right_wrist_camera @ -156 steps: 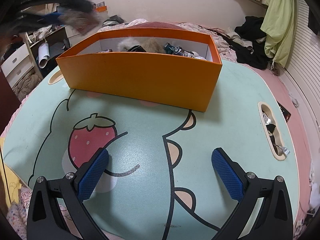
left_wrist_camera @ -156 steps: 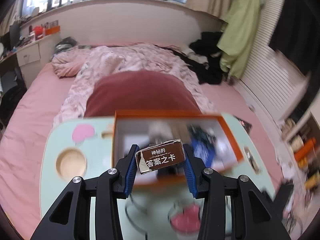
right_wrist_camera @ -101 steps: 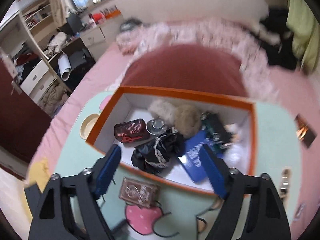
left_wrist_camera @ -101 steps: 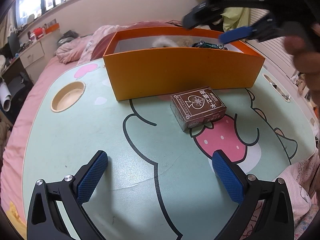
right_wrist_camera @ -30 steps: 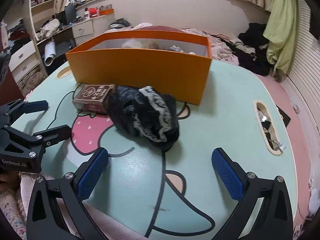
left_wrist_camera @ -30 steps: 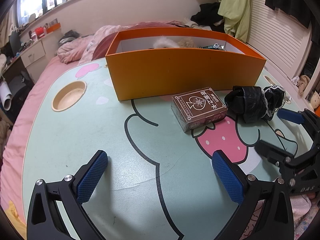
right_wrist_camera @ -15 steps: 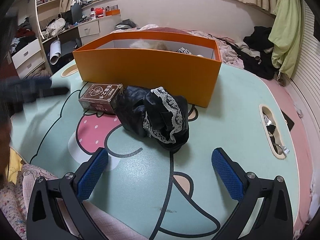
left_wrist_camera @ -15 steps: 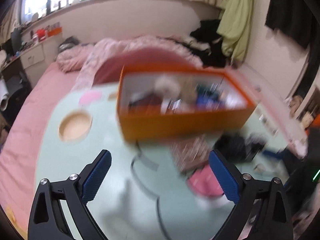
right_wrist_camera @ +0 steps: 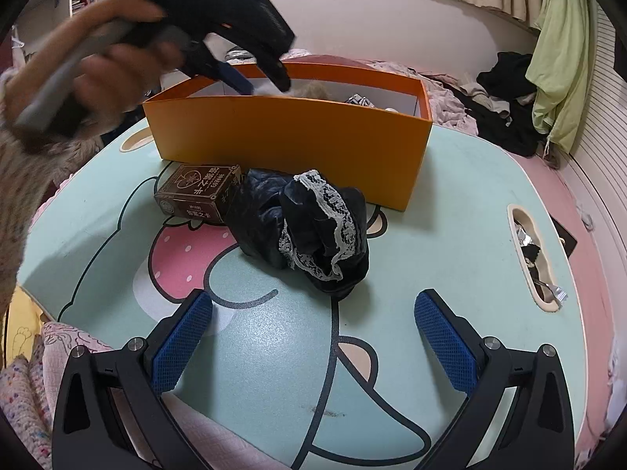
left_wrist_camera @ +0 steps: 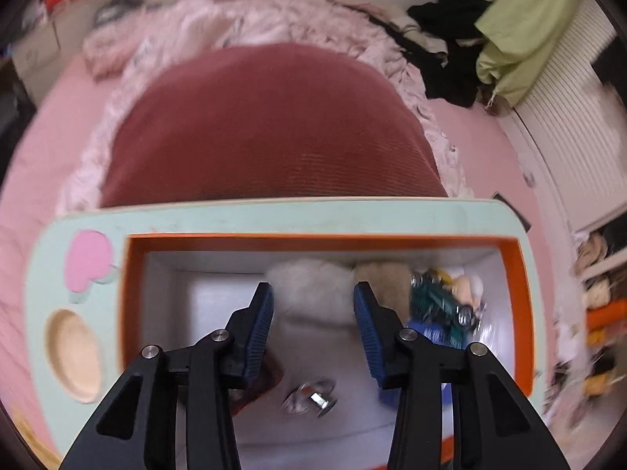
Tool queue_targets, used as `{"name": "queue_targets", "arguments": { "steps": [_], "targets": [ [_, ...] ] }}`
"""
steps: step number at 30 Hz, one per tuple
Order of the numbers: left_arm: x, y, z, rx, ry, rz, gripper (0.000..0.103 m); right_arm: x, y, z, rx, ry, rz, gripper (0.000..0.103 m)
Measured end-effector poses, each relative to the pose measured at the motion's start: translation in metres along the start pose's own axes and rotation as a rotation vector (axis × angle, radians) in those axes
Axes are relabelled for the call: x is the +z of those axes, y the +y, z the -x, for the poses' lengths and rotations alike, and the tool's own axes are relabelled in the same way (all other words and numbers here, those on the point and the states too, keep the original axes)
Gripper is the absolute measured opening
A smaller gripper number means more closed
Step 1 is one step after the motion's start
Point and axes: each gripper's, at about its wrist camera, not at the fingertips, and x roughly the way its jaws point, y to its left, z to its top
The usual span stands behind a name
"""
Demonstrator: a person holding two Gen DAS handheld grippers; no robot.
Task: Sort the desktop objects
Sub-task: 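Reach into the orange box and grasp the white fluffy pom-pom with the left gripper, then carry the white pom-pom out and release it beside the card box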
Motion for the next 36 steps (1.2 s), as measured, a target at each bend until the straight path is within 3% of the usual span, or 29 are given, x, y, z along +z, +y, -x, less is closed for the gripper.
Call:
{"name": "queue_targets", "arguments": {
  "steps": [3, 8, 14, 17, 19, 25, 27, 30, 32, 34, 35, 36],
  "targets": [
    [0.000, 0.002, -0.017, -0.008, 0.042, 0.035, 0.038, 0.001, -0.001, 0.000, 0.001, -0.001, 0.000, 0.103],
    [0.000, 0.008, -0.010, -0.074, 0.009, 0.048, 0.032, 0.002, 0.000, 0.000, 0.002, -0.001, -0.001, 0.103],
    [-0.021, 0.013, 0.070, -0.149, -0.179, 0.006, 0.032, 0.001, 0.000, 0.000, 0.001, -0.001, -0.001, 0.103],
    [-0.053, 0.013, 0.110, -0.178, -0.260, -0.046, 0.032, 0.001, 0.000, 0.000, 0.001, -0.001, -0.002, 0.103],
    [-0.081, 0.015, 0.120, -0.181, -0.270, -0.073, 0.032, 0.001, 0.000, 0.000, 0.000, -0.001, -0.002, 0.103],
    [-0.152, 0.048, 0.100, -0.160, -0.236, -0.017, 0.032, 0.002, -0.001, 0.001, 0.000, -0.001, -0.002, 0.103],
    [-0.164, 0.052, 0.085, -0.114, -0.226, -0.006, 0.032, 0.002, -0.001, 0.001, 0.001, -0.001, -0.003, 0.103],
    [-0.170, 0.056, 0.068, -0.115, -0.210, 0.002, 0.033, 0.001, -0.001, 0.001, 0.000, -0.002, -0.003, 0.103],
    [-0.173, 0.054, 0.064, -0.121, -0.221, 0.000, 0.037, 0.001, -0.001, 0.001, 0.000, -0.001, -0.003, 0.103],
    [-0.177, 0.049, 0.069, -0.132, -0.258, -0.014, 0.063, 0.001, -0.001, 0.001, 0.000, -0.002, -0.003, 0.103],
    [-0.182, 0.047, 0.075, -0.144, -0.296, -0.026, 0.071, 0.001, -0.001, 0.001, 0.000, -0.002, -0.003, 0.103],
    [-0.186, 0.046, 0.081, -0.142, -0.323, -0.033, 0.086, 0.001, -0.001, 0.001, 0.000, -0.002, -0.003, 0.103]
  ]
}}
